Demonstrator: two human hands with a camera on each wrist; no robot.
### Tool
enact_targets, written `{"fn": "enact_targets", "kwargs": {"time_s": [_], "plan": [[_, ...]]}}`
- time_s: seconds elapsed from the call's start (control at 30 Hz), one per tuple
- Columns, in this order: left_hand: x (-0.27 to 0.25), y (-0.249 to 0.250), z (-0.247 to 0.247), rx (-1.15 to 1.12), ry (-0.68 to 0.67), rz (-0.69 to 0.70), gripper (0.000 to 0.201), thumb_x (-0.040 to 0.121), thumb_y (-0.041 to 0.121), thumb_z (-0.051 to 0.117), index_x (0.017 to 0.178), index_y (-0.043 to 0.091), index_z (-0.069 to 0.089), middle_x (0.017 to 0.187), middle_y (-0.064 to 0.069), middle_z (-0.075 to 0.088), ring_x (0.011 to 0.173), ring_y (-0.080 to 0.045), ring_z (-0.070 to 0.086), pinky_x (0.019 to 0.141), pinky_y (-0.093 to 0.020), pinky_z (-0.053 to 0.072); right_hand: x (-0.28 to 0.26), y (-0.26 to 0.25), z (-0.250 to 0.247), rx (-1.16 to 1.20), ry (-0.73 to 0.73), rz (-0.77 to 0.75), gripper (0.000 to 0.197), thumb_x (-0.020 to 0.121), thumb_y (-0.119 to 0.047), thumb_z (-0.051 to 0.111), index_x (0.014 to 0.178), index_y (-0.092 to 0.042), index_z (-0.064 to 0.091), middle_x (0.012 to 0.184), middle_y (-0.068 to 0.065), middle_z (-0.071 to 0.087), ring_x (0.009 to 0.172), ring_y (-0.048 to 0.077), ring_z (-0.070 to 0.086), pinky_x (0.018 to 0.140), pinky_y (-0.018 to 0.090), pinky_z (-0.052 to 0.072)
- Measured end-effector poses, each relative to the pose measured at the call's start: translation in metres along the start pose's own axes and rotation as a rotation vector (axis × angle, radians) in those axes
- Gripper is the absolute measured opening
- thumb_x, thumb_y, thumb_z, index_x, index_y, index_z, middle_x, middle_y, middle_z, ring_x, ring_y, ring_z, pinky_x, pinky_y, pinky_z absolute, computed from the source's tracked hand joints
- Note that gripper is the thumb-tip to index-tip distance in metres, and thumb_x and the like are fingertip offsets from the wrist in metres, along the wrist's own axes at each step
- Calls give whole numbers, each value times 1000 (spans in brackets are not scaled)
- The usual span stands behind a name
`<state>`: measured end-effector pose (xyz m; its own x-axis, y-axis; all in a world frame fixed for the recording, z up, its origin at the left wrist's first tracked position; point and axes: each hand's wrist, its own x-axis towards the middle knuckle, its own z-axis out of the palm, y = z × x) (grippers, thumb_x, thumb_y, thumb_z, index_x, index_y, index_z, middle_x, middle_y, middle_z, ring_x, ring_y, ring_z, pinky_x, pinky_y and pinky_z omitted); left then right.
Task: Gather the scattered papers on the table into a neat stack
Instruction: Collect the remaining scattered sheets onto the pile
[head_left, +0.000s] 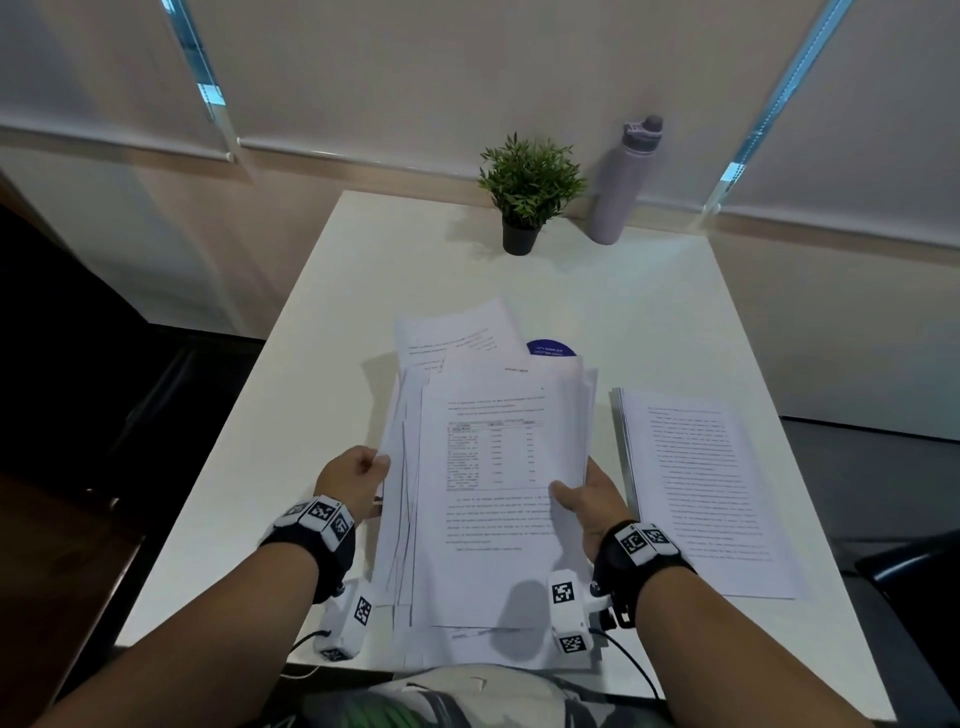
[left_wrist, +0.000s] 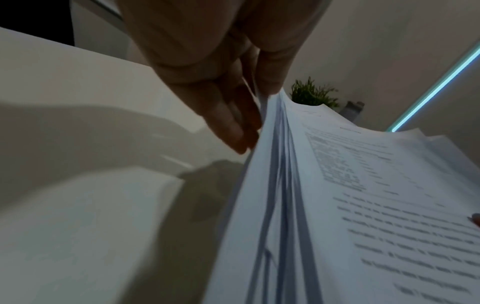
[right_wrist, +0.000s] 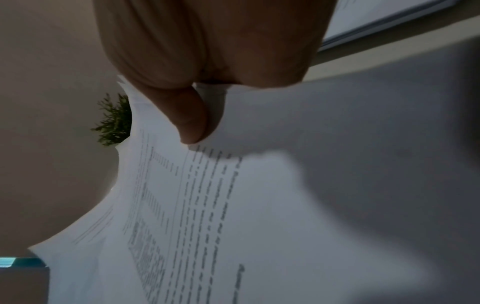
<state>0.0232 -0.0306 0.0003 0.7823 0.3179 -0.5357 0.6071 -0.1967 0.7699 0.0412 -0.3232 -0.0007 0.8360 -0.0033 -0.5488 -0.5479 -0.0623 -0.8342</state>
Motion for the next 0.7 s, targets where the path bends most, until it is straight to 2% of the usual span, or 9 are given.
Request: {"fn": "enact_targets", "kwargs": {"time_s": [0.13,0.2,0.3,0.37,0.43,0.5,0.57,0.6,0.7], "plan": [[-7,-12,1,318,-85,-87,30,92,26,51,112,5,58,104,-7,59,94,-23,56,90,-26,46,-5,19,-10,-77,-2,62,47,88,6,54,128,-19,50,118,8,64,107,29,60,96,45,48],[-14,-15,3,460,-139,-90,31,91,23,52,115,4,54,108,-10,57,95,-24,55,89,-29,47,-7,26,-14,-119,-23,103,41,89,5,53,124,-17,51,114,10,65,98,28,62,88,41,51],[-17,-22,8,572,-207,-109,16,84,20,59,96,10,53,96,-9,59,83,-26,63,73,-34,57,-8,32,-19,-193,-12,137,45,90,1,55,134,-9,46,121,13,61,102,28,59,91,38,47],[-20,-25,9,631,-225,-106,17,79,19,64,76,14,48,77,-2,53,66,-17,55,58,-28,53,-10,32,-19,-233,8,145,47,91,-2,56,136,-6,42,125,13,58,102,24,55,89,32,43],[-24,-30,12,606,-298,-186,25,78,17,66,66,16,43,67,4,46,66,-15,50,53,-22,46,-12,33,-18,-249,23,150,47,91,-5,57,135,-6,42,127,13,58,101,23,54,89,31,42],[-25,-38,13,578,-359,-239,11,80,16,63,83,7,57,77,-1,55,74,-20,59,69,-25,56,-12,32,-18,-310,35,129,45,91,-9,59,134,-6,44,129,14,58,102,23,54,90,31,42],[-17,-54,12,546,-383,-222,36,86,26,57,112,2,58,104,-12,59,98,-29,61,91,-32,51,-11,30,-19,-352,31,131,43,91,-14,59,132,-6,47,125,12,59,100,22,53,91,30,42],[-17,-59,10,616,-420,-151,41,88,30,53,118,1,55,112,-15,57,109,-33,57,97,-34,47,-11,28,-18,-385,18,136,42,91,-15,58,131,-6,48,120,11,60,99,22,53,90,29,42],[-18,-43,8,387,-268,-183,40,96,32,40,112,-2,52,105,-17,60,112,-37,58,98,-41,47,-7,22,-14,-516,-4,137,40,89,-17,59,127,-4,54,118,9,62,99,25,57,92,33,47]]}}
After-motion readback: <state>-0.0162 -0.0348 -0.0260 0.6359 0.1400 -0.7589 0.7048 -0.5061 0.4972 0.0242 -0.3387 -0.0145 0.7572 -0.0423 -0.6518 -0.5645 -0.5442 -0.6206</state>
